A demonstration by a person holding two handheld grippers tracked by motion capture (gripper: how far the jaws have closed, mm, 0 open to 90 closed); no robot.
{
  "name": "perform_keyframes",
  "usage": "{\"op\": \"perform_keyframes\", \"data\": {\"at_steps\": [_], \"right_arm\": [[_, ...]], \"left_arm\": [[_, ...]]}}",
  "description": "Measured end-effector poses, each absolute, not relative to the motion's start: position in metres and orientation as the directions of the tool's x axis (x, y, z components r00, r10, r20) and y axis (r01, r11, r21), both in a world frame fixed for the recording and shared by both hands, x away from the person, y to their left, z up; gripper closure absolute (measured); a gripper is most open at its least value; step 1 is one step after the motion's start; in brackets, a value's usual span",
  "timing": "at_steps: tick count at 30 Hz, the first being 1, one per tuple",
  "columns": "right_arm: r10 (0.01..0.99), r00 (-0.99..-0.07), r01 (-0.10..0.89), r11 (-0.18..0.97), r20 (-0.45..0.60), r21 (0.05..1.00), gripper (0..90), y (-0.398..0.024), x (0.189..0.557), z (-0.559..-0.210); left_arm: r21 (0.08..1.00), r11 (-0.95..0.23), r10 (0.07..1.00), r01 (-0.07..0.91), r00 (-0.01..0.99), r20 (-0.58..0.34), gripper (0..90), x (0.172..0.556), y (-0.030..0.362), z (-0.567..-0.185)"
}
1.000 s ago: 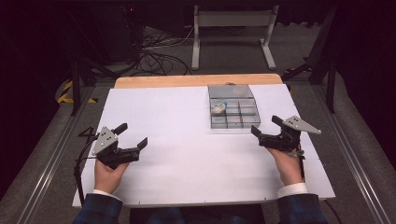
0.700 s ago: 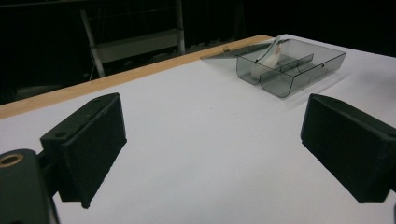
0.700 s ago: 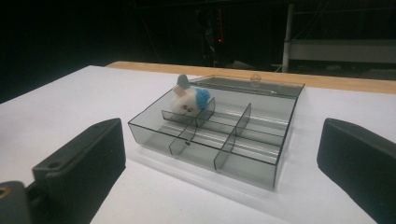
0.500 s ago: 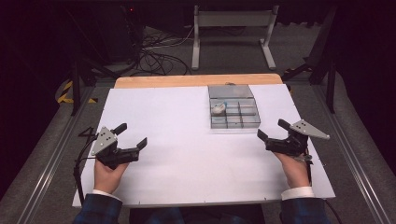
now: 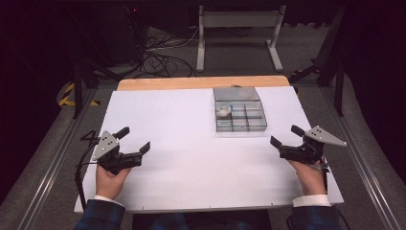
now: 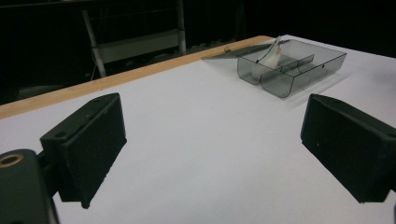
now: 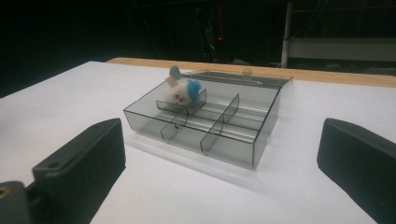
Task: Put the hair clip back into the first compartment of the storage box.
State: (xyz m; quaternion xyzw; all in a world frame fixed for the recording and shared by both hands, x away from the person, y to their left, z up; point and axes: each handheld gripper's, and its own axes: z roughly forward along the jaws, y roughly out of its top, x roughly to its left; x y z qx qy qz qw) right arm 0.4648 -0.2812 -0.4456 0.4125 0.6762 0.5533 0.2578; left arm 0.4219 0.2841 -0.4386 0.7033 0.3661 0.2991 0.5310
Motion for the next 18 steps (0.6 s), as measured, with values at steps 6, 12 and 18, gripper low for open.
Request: {"op": "perform_keyframes", "data": {"at_steps": [6,12,18], "right_arm": [[0.844,-0.522,0.284,0.037,0.122,0.958,1.7,-0.288,0.462,-0.449],[0.846,-0.517,0.29,0.032,0.128,0.956,1.7,-0.295,0.459,-0.451],[0.853,-0.506,0.299,0.033,0.129,0.954,1.6,-0.299,0.456,-0.453]], "left_arm": [[0.967,-0.164,0.833,0.197,0.553,0.029,7.2,0.421,0.285,-0.439],[0.965,-0.169,0.832,0.199,0.553,0.032,7.2,0.421,0.285,-0.439],[0.966,-0.169,0.835,0.197,0.549,0.034,7.2,0.42,0.287,-0.439]]}}
